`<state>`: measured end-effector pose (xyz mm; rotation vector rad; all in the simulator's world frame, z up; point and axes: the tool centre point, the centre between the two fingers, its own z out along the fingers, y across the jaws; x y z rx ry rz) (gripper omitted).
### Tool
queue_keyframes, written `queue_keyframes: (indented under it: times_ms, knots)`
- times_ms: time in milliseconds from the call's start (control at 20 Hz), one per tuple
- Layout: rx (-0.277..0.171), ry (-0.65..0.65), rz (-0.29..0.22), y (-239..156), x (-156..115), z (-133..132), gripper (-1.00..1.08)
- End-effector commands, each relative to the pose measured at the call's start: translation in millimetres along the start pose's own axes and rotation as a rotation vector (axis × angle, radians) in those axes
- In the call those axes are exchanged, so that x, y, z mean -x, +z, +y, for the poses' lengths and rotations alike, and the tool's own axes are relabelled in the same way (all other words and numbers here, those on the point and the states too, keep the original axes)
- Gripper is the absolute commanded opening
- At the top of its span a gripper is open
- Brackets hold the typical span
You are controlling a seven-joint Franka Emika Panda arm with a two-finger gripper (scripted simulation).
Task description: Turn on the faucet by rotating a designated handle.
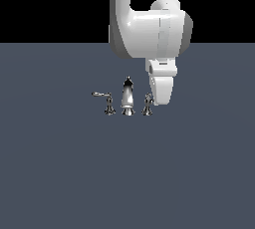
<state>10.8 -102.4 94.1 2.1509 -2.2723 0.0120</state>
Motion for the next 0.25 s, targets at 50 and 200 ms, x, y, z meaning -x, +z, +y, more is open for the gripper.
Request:
queue_keyframes:
  times_ms: [50, 200]
  knots:
    - [-0.004, -0.050, -0.013, -0.9, 50.7, -8.8, -1.00]
    - [-0.004, -0.056, -0.014, -1.2, 65.0, -11.6, -1.00]
